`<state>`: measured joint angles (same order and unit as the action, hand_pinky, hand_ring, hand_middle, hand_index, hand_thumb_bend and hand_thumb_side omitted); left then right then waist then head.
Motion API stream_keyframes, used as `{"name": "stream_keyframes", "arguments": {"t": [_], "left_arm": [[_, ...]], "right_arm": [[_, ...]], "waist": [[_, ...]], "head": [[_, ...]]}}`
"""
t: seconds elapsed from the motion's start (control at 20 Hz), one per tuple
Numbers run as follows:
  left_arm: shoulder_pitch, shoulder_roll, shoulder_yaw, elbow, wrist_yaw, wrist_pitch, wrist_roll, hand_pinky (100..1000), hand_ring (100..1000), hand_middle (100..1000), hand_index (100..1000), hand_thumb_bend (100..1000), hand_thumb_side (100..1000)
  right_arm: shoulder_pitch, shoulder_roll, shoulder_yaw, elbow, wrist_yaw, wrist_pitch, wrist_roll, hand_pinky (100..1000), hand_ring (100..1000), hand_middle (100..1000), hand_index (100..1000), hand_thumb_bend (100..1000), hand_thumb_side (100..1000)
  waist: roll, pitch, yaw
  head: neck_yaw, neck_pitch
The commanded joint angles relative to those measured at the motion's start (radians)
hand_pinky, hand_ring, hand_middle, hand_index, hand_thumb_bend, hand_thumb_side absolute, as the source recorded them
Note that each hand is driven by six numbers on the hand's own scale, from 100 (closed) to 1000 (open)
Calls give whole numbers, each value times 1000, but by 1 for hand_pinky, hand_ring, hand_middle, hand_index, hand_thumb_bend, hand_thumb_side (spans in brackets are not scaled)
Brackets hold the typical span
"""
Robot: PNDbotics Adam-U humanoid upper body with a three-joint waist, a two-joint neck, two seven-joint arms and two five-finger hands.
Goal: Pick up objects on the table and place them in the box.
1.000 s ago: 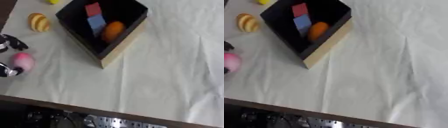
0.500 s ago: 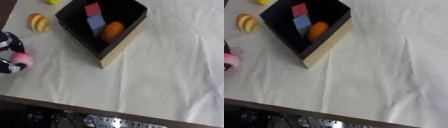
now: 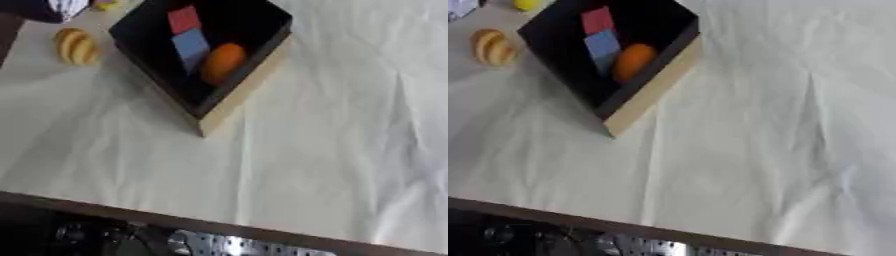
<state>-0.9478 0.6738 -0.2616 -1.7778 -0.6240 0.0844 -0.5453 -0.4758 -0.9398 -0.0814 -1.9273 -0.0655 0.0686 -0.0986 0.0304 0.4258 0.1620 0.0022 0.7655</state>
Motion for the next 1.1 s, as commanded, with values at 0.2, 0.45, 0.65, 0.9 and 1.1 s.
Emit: {"name": "stream_keyframes", "arguments": {"t": [0.2, 0.45, 0.65, 0.9, 1.1], "left_arm": [[-130, -188, -108, 293, -109, -81, -43, 637, 605, 537, 572, 256, 100], [-156, -276, -109, 434, -186, -143, 46, 838, 834, 802, 932, 362, 100], [-168, -269, -73, 400, -214, -163, 89, 849, 856, 820, 945, 392, 100], [-166, -166, -5, 304, -133, -136, 44, 841, 849, 806, 933, 358, 100], [-104, -3, 35, 264, -62, -161, -59, 861, 872, 814, 926, 463, 100]], "right_arm": [[-28, -4, -5, -4, -11, -2, 11, 925, 888, 719, 804, 100, 470], [-35, 9, -8, 9, -16, -2, 17, 927, 887, 711, 802, 100, 470], [-42, 16, -9, 28, -12, -1, 24, 928, 888, 701, 799, 100, 470], [-35, 10, -14, 41, -10, -2, 23, 928, 888, 700, 800, 100, 470], [-23, 0, -20, 41, -6, -6, 19, 928, 889, 700, 800, 100, 470]], "waist": [[2, -200, -17], [2, -193, -24], [4, -193, -20], [11, -197, -1], [14, -197, 10]], "head": [[20, 4], [28, 4], [25, 4], [13, 4], [-3, 4]]}}
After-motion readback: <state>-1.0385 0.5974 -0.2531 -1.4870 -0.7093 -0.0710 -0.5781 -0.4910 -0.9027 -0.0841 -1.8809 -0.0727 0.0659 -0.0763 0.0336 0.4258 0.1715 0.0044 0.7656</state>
